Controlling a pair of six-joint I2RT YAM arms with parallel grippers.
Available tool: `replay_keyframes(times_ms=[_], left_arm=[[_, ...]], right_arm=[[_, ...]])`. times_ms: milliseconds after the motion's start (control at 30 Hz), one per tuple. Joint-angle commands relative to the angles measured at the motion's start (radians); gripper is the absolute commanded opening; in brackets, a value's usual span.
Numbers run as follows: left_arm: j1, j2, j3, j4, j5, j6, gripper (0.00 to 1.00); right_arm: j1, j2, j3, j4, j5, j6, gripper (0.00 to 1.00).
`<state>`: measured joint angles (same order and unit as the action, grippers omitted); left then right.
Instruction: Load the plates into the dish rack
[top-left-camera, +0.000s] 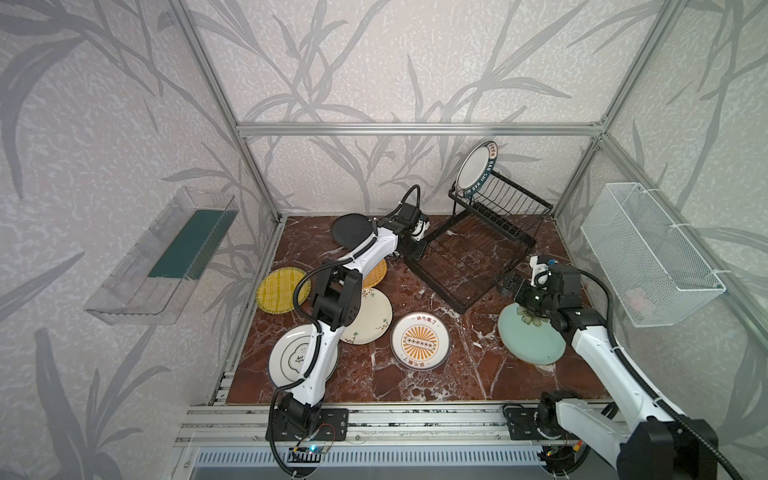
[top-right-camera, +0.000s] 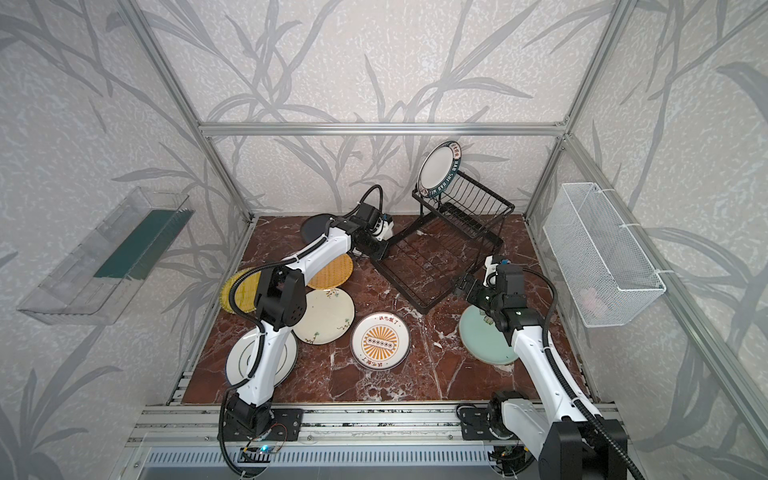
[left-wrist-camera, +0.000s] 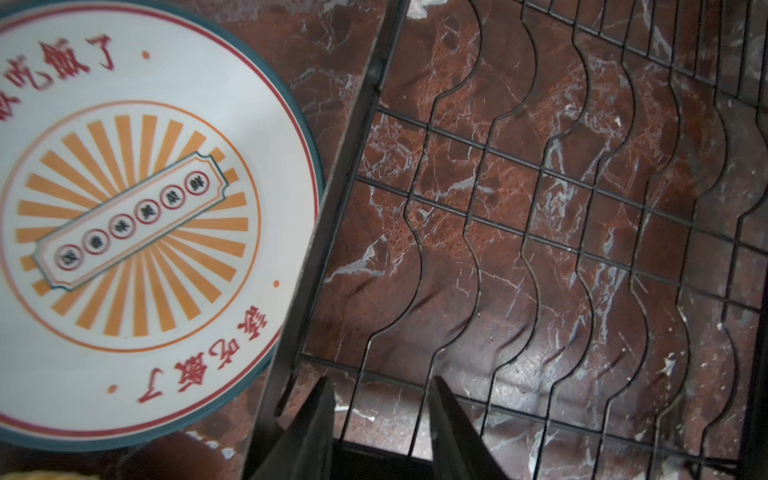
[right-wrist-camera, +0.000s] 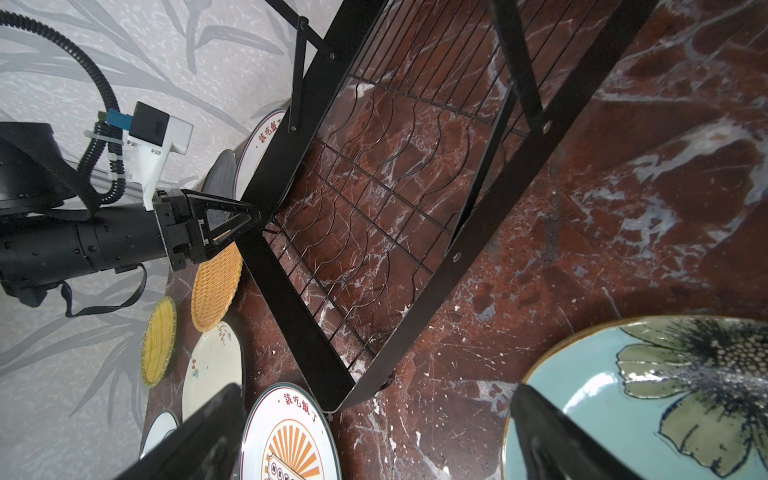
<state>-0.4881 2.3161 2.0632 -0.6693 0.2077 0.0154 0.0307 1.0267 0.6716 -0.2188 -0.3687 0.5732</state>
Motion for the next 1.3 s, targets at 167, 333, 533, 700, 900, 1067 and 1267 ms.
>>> replay_keyframes(times_ms=[167, 333, 533, 700, 900, 1067, 1267], left_arm=[[-0.003, -0.157, -0.127, 0.153, -0.162, 0.103, 0.55], [0.003, -0.059, -0.015, 0.050, -0.108, 0.155, 0.51], [0.014, 0.014, 0.056, 0.031, -0.093, 0.168, 0.48], [0.020, 0.064, 0.110, 0.012, -0.085, 0.178, 0.46], [0.021, 0.114, 0.159, -0.030, -0.061, 0.171, 0.38], [0.018, 0.104, 0.135, -0.033, -0.028, 0.140, 0.28], [0.008, 0.061, 0.063, -0.020, -0.018, 0.116, 0.20]], right_arm=[[-0.003, -0.016, 0.003, 0.014, -0.034, 0.019, 0.99], [-0.003, -0.011, 0.005, 0.011, -0.043, 0.020, 0.99], [-0.002, -0.019, 0.007, -0.005, -0.042, 0.016, 0.99], [-0.003, -0.020, 0.003, -0.009, -0.044, 0.020, 0.99], [-0.003, -0.024, 0.003, -0.012, -0.039, 0.022, 0.99], [-0.003, -0.021, 0.006, -0.012, -0.030, 0.016, 0.99], [-0.003, -0.012, 0.028, -0.016, -0.013, 0.001, 0.99]])
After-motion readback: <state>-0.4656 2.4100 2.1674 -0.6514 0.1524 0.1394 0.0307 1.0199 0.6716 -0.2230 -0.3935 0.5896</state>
